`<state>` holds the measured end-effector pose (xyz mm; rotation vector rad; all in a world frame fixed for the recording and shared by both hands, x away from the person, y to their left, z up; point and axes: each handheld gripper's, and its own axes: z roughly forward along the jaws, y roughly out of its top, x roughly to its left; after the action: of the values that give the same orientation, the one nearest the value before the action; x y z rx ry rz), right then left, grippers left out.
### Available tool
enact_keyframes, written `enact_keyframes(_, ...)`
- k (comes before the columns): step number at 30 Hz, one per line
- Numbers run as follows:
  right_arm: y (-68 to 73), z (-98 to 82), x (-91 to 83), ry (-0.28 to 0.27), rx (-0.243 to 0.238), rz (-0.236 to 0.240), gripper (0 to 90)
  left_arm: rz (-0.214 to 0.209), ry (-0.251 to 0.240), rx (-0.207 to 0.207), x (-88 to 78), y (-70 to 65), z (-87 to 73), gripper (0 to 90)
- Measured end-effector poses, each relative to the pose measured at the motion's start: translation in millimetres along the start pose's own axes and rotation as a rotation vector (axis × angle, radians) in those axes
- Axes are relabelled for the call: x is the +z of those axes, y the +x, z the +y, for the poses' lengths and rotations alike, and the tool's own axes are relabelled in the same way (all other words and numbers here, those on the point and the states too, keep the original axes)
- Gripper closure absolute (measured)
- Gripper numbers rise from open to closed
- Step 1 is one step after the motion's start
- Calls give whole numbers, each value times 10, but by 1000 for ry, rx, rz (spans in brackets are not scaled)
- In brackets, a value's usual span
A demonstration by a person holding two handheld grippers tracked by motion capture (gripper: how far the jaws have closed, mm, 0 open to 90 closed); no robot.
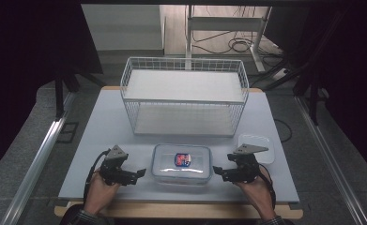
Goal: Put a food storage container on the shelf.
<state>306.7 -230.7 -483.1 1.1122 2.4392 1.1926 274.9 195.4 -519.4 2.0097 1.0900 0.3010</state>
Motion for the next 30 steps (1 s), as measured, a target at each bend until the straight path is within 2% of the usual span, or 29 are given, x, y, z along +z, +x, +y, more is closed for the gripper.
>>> enact_keyframes(6, 12, 18, -6, -34, 5, 54, 87, -36, -4, -6, -30, -25, 83, 35)
enact_keyframes(10, 70, 41, 30, -22, -11, 76, 43, -24, 5, 13, -17, -84, 190, 21)
enact_keyframes(13, 124, 58, 74, 2, -14, 63, 20, -48, 8, 9, 6, -116, 261, 17)
enact_keyframes(15, 131, 72, 106, 17, 16, 45, 13, -81, 3, 16, 32, -121, 307, 22)
enact_keyframes(18, 125, 100, 134, 44, 55, 91, 38, -112, 9, 18, 87, -128, 367, 29)
enact_keyframes(21, 129, 137, 178, 57, 73, 107, 78, -167, 14, 4, 160, -123, 413, 46)
enact_keyframes(25, 94, 168, 280, 72, 97, 144, 93, -233, 48, -12, 328, -103, 455, 42)
enact_keyframes(30, 21, 176, 399, 89, 184, 239, 90, -410, 89, -107, 527, -10, 444, 12)
